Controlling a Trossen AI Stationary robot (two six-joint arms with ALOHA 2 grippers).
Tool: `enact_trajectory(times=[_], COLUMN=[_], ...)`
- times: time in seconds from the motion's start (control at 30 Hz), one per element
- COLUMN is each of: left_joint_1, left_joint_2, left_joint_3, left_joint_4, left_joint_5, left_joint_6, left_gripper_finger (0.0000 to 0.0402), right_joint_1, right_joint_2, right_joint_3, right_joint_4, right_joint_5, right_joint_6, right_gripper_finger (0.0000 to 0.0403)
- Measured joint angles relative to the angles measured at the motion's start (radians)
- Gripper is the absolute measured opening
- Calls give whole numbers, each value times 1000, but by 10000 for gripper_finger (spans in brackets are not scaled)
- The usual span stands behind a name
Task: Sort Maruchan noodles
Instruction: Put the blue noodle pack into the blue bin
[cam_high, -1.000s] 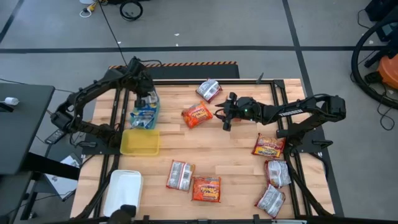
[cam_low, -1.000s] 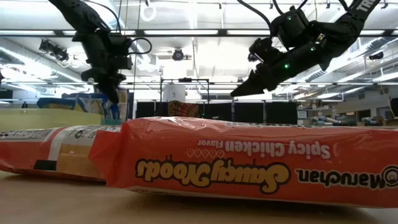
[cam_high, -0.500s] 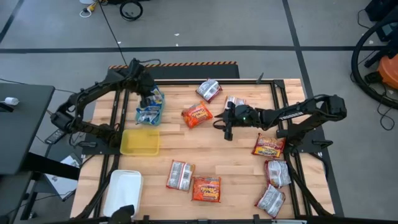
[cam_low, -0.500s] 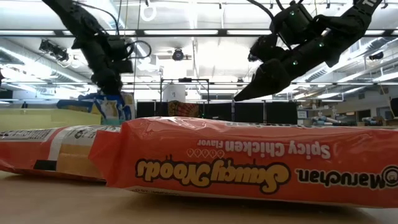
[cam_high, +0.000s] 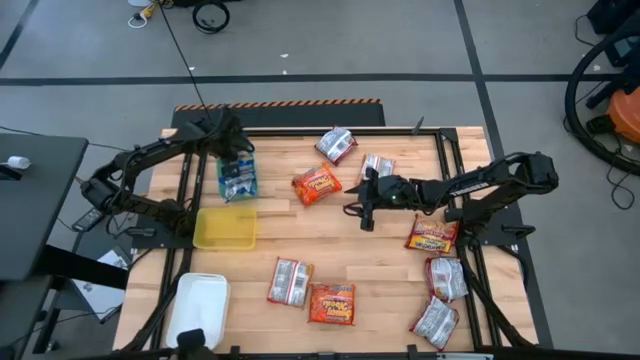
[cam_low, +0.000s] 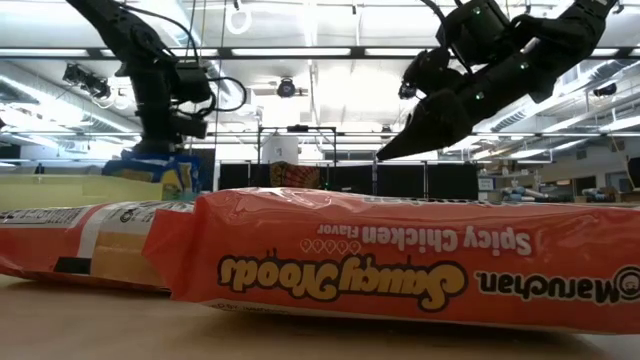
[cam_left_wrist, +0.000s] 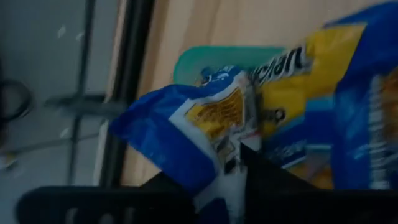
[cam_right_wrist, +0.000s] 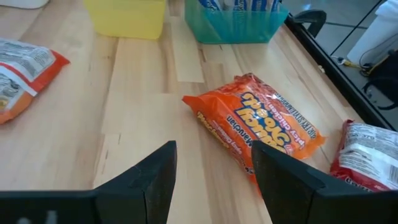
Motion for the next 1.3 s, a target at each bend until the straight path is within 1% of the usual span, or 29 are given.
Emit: enact_trajectory(times=[0.03, 0.07, 0.13, 0.3, 0.37, 0.43, 0.5, 0.57, 0.63, 0.73, 0.8, 0.83, 0.9, 0.93, 1.0, 1.1, 1.2, 1.27, 1.3], left_joint_1=[-5, -8, -18, -77, -113, -159, -225, -315, -440, -631, -731, -762, -788, -791, -786, -760, -707, -671, -657], left_joint_2=[-1, -4, -15, -70, -92, -109, -111, -109, -91, -51, -13, 12, 69, 98, 159, 239, 274, 282, 284], left_joint_3=[4, 13, 55, 185, 214, 217, 216, 216, 216, 214, 216, 215, 215, 215, 215, 214, 215, 215, 215], left_joint_4=[-13, -34, -81, -180, -206, -215, -217, -215, -210, -207, -196, -196, -182, -180, -187, -183, -133, -156, -196], left_joint_5=[-45, -69, -73, -17, 6, 56, 117, 132, 86, -37, -54, -39, 3, 7, 2, -7, -17, 1, 4], left_joint_6=[0, -3, -25, -148, -211, -307, -427, -531, -597, -692, -796, -876, -1056, -1129, -1214, -1240, -1251, -1270, -1283], left_gripper_finger=[101, 117, 148, 220, 238, 246, 246, 241, 233, 225, 223, 222, 218, 215, 208, 194, 177, 165, 159], right_joint_1=[3, 6, 10, 16, 20, 30, 45, 62, 81, 114, 137, 147, 170, 183, 212, 266, 321, 357, 376], right_joint_2=[-5, -13, -36, -113, -141, -161, -173, -177, -178, -177, -177, -177, -177, -177, -177, -177, -176, -167, -160], right_joint_3=[0, 0, 0, 0, 0, 0, 0, 0, 0, 0, 0, 0, 0, 0, 0, 0, 0, 0, 0], right_joint_4=[-2, -1, -5, -32, -54, -66, -82, -92, -101, -116, -127, -129, -126, -127, -128, -141, -144, -141, -141], right_joint_5=[0, 2, 16, 23, 23, 23, 23, 23, 23, 23, 23, 23, 23, 24, 39, 50, 50, 56, 62], right_joint_6=[-1, -2, -2, 1, 3, 3, 4, 12, 30, 60, 83, 93, 121, 139, 175, 219, 249, 262, 265], right_gripper_finger=[217, 219, 223, 232, 233, 233, 232, 232, 232, 232, 232, 232, 232, 232, 232, 232, 232, 232, 232])
